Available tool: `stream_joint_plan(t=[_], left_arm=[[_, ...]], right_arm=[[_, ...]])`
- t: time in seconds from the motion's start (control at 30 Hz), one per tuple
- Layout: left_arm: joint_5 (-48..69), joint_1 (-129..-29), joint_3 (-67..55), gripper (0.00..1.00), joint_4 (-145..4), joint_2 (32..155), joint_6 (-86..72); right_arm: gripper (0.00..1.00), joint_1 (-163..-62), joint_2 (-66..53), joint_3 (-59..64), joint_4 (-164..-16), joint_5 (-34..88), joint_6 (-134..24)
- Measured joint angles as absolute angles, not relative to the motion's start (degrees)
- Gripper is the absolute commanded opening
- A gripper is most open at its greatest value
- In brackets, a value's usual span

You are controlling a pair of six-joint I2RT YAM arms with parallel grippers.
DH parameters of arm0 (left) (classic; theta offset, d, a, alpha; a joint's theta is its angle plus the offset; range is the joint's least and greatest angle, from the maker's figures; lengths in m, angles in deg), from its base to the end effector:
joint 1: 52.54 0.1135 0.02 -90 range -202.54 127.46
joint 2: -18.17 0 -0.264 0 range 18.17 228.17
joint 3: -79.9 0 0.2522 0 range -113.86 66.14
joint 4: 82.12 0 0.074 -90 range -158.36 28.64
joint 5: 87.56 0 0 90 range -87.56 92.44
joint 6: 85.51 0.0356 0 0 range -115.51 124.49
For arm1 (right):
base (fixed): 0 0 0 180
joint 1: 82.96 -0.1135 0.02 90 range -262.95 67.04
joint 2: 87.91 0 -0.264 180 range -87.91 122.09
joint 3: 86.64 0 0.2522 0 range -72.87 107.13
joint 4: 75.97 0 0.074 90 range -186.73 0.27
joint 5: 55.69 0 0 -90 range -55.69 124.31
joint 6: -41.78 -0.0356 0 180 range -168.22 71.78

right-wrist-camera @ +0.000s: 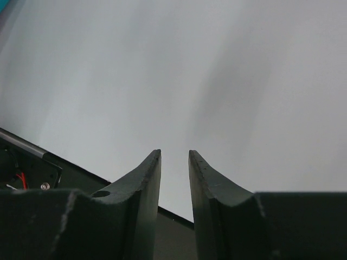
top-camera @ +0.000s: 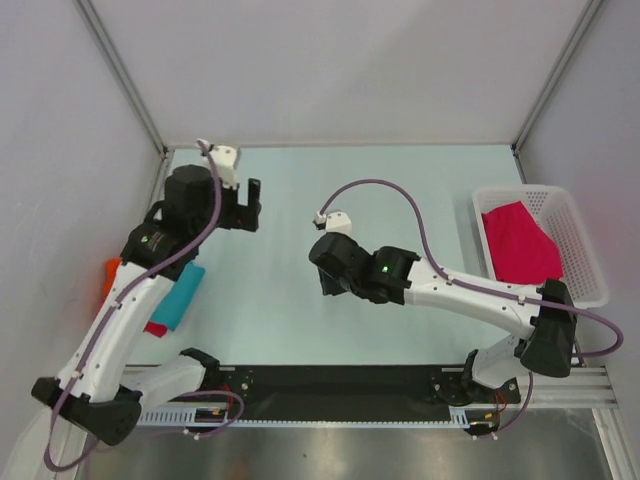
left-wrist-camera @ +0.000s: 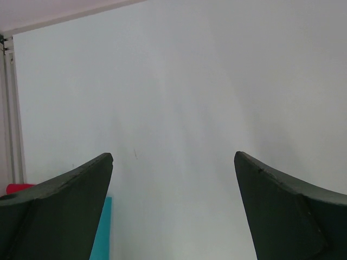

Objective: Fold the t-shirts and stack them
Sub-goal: Smooth out wrinkles on the folded tshirt

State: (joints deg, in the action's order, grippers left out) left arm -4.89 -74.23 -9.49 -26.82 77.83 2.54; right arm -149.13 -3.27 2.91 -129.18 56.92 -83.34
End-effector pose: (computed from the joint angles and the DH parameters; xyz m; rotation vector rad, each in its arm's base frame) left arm 0.1915 -0.0713 0.4192 0.2652 1.9982 -0.1337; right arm 0.1409 0.2851 0.3181 -0.4583 2.3210 0.3957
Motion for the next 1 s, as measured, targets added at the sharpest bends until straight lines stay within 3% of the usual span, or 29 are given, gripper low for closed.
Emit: stream_joint_plan(t=[0.33,0.83,1.0], left_arm=[[-22.55,-92.00,-10.46,1.00,-25.31,88.56,6.16],[-40.85,-92.09,-10.26,0.99,-25.53,90.37,12.83],[-40.56,-87.08,-8.66,1.00,-23.50,93.00,12.94]], right_arm=[[0.34,-149.19,-2.94,3.46,-130.99,58.51,-83.40],[0.35,-149.17,-3.03,2.91,-131.38,58.93,-83.60],[0.36,-148.76,-4.43,0.66,-131.23,58.93,-83.60]])
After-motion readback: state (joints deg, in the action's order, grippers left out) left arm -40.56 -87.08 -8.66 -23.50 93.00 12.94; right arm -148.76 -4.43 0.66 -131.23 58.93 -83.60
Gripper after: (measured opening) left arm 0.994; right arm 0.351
